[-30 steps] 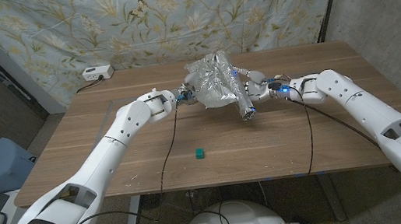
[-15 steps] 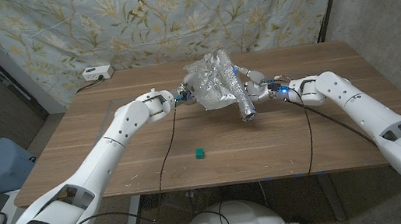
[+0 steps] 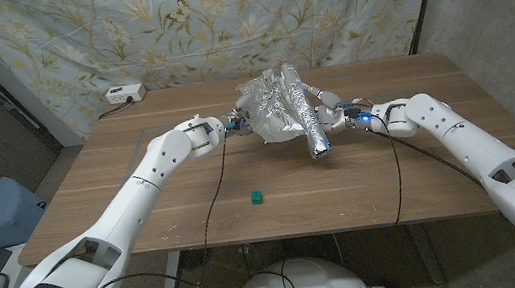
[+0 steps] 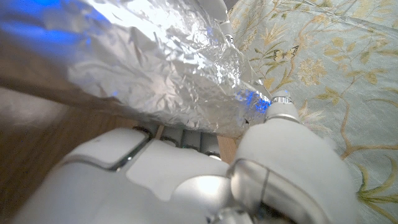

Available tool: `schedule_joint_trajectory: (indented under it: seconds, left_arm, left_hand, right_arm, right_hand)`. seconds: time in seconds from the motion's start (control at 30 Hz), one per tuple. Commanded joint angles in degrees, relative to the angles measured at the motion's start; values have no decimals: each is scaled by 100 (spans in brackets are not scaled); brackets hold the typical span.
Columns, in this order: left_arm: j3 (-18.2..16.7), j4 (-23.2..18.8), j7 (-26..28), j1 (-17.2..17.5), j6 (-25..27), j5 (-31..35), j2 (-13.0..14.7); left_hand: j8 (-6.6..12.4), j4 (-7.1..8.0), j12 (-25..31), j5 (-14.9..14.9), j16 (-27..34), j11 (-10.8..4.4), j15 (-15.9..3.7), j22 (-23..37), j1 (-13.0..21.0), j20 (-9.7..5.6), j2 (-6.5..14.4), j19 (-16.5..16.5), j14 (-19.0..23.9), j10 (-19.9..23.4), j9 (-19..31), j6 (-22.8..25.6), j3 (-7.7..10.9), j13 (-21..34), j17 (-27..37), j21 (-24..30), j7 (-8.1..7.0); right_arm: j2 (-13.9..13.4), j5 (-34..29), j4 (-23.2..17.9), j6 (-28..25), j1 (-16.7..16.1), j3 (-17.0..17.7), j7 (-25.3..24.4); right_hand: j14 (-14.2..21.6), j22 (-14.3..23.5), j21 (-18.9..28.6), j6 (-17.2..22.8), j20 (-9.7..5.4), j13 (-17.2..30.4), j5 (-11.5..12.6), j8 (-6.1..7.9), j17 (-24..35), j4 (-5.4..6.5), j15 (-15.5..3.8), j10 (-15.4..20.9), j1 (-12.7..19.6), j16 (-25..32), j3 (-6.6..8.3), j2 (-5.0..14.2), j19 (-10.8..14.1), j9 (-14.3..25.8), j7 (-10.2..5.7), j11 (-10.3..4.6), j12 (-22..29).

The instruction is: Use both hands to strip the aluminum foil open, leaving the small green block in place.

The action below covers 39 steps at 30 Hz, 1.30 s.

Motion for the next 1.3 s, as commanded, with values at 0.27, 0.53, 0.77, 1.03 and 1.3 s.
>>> schedule_joint_trajectory:
  seconds: [0.27, 0.53, 0.77, 1.03, 1.3]
  left_arm:
    - [-3, 62, -6, -7, -52, -14, -45]
    - [9, 17, 61, -36, -13, 12, -26]
    - [17, 15, 72, -58, 4, 14, -35]
    - [7, -58, 159, -37, 44, 16, -3]
    - [-22, -163, 136, 2, 55, 10, 93]
  left_hand:
    - [14, -15, -10, -24, -8, -45, -5, -5, 76, -6, -10, -34, 82, 82, 16, 12, 39, 14, 33, 48, 3]
    - [16, -13, -12, -28, -18, -63, -3, -7, 74, -8, -9, -35, 78, 91, 13, 16, 37, 15, 40, 67, -5]
    - [17, -15, -16, -31, -19, -48, -9, -8, 75, -8, -14, -36, 96, 74, 16, 15, 34, 28, 41, 82, 3]
    - [19, -14, -16, -34, -24, -52, -8, -9, 77, -11, -10, -43, 94, 97, 7, 34, 34, 25, 55, 98, 12]
    - [21, -11, -22, -36, -33, -94, -7, -11, 75, -9, -9, -54, 94, 85, 22, 16, 35, 35, 65, 117, 11]
  right_arm:
    - [-14, 45, 69, -144, 26, 1, -103]
    - [32, 89, 227, -134, 50, 48, 10]
    - [61, 106, 319, -88, 52, 88, 140]
    - [62, 130, 315, -43, 33, 157, 171]
    - [48, 163, 246, 0, -12, 215, 172]
  right_hand:
    - [-48, 10, -14, -257, 69, 47, 108, -16, 20, 62, 69, -156, -167, -42, -93, 7, 14, -9, 194, 85, -79]
    - [-64, 10, -20, -287, 84, 63, 146, 8, 31, 93, 93, -192, -226, -57, -126, 15, 19, -12, 187, 106, -100]
    - [-105, 10, -33, -335, 77, 77, 177, 16, 37, 123, 109, -236, -300, -82, -182, -23, 5, -16, 186, 102, -125]
    - [-95, 11, -33, -351, 97, 90, 211, 32, 46, 156, 105, -232, -371, -83, -231, -43, 19, -19, 201, 121, -130]
    - [-73, 11, -33, -341, 90, 107, 264, 60, 60, 186, 92, -96, -421, -82, -267, -31, 41, -23, 197, 79, -81]
